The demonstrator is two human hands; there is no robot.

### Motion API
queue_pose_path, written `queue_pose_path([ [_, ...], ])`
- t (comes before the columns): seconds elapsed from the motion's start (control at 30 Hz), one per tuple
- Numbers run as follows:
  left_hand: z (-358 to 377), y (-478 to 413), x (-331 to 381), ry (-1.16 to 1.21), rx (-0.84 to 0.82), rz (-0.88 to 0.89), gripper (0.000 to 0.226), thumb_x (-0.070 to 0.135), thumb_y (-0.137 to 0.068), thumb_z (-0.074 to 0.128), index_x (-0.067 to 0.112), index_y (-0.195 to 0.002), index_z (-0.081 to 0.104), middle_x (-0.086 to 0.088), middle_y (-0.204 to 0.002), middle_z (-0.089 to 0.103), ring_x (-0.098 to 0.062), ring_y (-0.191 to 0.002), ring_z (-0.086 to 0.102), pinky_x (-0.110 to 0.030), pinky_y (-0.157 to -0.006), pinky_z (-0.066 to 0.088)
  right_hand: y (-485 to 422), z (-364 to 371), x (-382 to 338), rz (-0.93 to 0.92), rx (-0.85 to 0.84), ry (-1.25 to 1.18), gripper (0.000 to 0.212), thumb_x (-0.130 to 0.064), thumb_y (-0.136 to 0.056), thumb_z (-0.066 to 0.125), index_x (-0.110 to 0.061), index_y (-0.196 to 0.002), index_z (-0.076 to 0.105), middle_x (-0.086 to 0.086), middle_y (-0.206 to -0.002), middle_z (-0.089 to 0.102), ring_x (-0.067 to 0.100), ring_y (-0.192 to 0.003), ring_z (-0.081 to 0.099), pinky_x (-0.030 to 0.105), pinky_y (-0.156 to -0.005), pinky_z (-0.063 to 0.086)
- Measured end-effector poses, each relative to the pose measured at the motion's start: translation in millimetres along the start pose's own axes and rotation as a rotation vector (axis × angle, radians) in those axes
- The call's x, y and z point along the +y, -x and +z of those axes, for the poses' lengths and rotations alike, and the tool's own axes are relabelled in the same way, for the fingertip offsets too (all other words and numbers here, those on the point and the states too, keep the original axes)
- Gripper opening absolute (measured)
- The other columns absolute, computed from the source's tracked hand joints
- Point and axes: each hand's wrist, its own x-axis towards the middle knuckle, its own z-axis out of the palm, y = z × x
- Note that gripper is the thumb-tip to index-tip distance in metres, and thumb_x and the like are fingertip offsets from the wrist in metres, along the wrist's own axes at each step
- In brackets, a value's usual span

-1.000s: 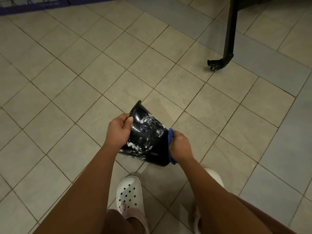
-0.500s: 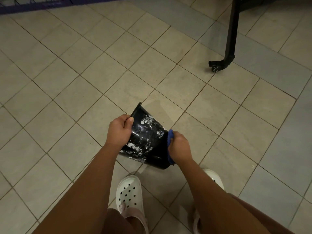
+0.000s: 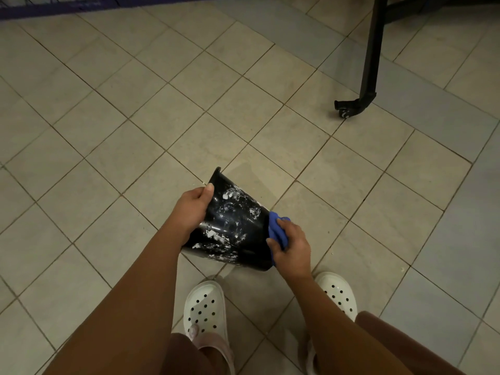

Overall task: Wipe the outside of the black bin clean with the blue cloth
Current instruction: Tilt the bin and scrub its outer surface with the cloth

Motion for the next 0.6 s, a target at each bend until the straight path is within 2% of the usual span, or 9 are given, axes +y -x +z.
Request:
queue_pose_path([
  [0.07,1,-1,0,-0.027,-0.035,-0.006,0.041,0.044,-0.102,0.043,0.014,-0.119,0.065,-0.007,-0.112,0.070,-0.027,-0.107,0.064,-0.050,-0.103,0.045,9,5,-4,0.070,0.020,-0.082,0.049,-0.003,-0.077,0.071,-0.009,-0.124,0.057,0.009,-0.129,0.053,0.023,-0.122,0.049,0.035,-0.105,0.037],
  [0.1,1,-1,1,-0.036,-0.040,-0.006,0.040,0.042,-0.103,0.042,0.013,-0.118,0.065,-0.007,-0.111,0.070,-0.027,-0.107,0.064,-0.050,-0.104,0.045,13,7,-6,0.045,0.028,-0.073,0.049,0.000,-0.078,0.069,-0.009,-0.124,0.056,0.009,-0.130,0.054,0.024,-0.123,0.048,0.040,-0.106,0.038],
  [0.23,2,0,1,-0.059,-0.045,0.009,0.038,0.037,-0.105,0.039,0.012,-0.123,0.062,-0.008,-0.114,0.068,-0.027,-0.109,0.062,-0.051,-0.104,0.044,22,13,-11,-0.240,-0.009,0.087,0.050,0.007,-0.077,0.066,-0.007,-0.124,0.057,0.012,-0.128,0.056,0.027,-0.124,0.047,0.046,-0.106,0.037],
  [0.33,5,2,1,-0.109,-0.038,0.052,0.037,0.034,-0.106,0.038,0.012,-0.125,0.060,-0.009,-0.116,0.067,-0.027,-0.109,0.061,-0.045,-0.101,0.045,7,18,-22,-0.303,-0.064,0.146,0.052,0.010,-0.075,0.064,-0.003,-0.125,0.056,0.017,-0.127,0.056,0.034,-0.120,0.049,0.046,-0.104,0.037],
  [0.4,5,2,0,-0.114,-0.014,0.076,0.034,0.033,-0.106,0.038,0.012,-0.120,0.062,-0.009,-0.110,0.067,-0.026,-0.105,0.062,-0.042,-0.095,0.047,-5,19,-27,-0.255,-0.084,0.161,0.047,0.008,-0.079,0.061,-0.002,-0.126,0.055,0.019,-0.127,0.055,0.037,-0.118,0.050,0.042,-0.105,0.037],
  [0.5,6,1,-1,-0.141,0.018,0.109,0.031,0.031,-0.105,0.040,0.012,-0.111,0.063,-0.008,-0.099,0.068,-0.026,-0.095,0.064,-0.034,-0.079,0.046,-8,14,-24,-0.077,-0.052,0.164,0.044,0.003,-0.085,0.055,0.001,-0.129,0.051,0.020,-0.125,0.056,0.036,-0.116,0.050,0.035,-0.103,0.035],
  [0.6,5,1,-1,-0.149,0.031,0.110,0.030,0.030,-0.105,0.041,0.011,-0.106,0.064,-0.009,-0.096,0.068,-0.025,-0.091,0.064,-0.033,-0.077,0.047,11,16,-20,-0.059,-0.017,0.220,0.048,0.007,-0.076,0.060,0.004,-0.124,0.054,0.023,-0.117,0.059,0.038,-0.108,0.054,0.046,-0.099,0.044],
])
